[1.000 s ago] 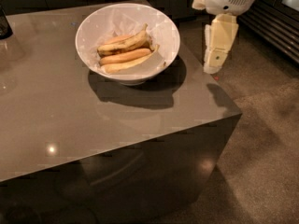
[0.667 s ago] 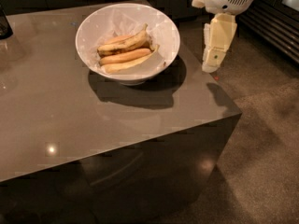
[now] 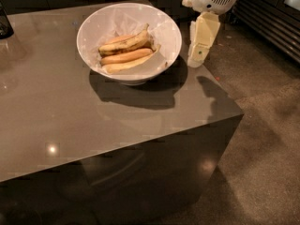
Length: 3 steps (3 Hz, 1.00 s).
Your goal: Pick banana from white bowl
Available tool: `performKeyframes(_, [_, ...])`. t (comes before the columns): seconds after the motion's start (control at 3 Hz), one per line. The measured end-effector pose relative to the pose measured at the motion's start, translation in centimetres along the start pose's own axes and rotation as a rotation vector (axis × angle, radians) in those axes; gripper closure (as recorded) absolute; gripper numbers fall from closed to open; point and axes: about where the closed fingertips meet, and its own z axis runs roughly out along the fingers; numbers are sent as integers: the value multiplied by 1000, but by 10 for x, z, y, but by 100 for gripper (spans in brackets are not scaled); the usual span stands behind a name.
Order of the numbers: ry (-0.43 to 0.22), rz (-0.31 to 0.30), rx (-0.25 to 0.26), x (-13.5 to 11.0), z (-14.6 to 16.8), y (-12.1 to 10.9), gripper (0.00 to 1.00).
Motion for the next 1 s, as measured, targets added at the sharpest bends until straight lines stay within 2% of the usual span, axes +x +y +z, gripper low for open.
performKeyframes(1.0, [9,-86,-31,-40,21,-37,0])
